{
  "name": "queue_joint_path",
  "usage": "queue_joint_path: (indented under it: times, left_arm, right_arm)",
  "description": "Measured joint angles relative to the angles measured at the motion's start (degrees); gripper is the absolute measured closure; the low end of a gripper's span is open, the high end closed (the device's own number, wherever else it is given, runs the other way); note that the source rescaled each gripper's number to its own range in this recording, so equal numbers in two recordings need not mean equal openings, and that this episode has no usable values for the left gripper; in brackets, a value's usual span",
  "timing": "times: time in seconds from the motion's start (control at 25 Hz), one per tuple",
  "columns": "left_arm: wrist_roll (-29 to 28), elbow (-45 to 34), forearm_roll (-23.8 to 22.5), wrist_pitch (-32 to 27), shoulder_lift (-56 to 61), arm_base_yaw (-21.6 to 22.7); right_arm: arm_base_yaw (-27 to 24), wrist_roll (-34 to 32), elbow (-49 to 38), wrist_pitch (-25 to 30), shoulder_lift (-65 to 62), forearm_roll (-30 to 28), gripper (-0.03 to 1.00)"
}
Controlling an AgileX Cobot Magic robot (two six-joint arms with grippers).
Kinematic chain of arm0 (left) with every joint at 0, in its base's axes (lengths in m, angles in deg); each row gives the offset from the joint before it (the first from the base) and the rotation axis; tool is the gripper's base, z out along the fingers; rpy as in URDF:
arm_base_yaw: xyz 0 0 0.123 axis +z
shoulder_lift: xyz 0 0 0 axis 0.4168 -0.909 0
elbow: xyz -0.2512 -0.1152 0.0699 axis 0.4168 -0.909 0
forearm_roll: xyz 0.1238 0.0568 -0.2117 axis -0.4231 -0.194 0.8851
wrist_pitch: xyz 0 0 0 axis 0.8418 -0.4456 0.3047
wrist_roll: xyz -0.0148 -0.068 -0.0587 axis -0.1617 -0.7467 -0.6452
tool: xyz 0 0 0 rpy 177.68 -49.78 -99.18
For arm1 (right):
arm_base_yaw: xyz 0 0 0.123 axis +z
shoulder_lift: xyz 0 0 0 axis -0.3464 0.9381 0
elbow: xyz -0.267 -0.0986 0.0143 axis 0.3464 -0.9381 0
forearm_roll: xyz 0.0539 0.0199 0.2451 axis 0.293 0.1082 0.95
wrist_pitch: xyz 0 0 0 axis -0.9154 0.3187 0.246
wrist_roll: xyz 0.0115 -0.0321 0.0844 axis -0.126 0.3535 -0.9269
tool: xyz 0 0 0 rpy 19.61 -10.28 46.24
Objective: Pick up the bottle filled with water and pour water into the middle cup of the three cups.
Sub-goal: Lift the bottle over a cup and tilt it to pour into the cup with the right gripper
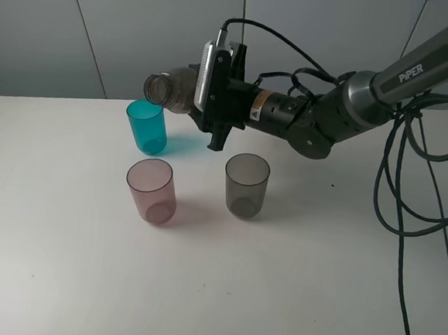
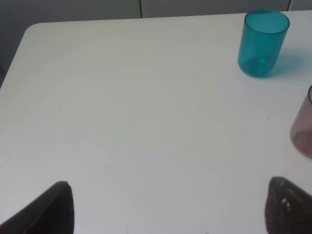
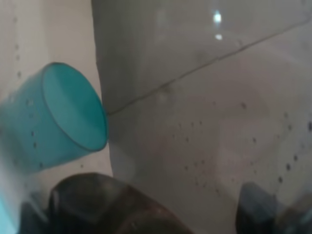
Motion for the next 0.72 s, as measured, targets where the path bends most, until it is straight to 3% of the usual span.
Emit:
queue_joint_path:
  times: [0.72]
  left_arm:
    - [0.0, 0.0, 0.0, 0.0, 0.0, 0.0]
  right_arm:
    - [1.89, 17.43, 0.0, 0.0, 0.0, 0.27, 0.97]
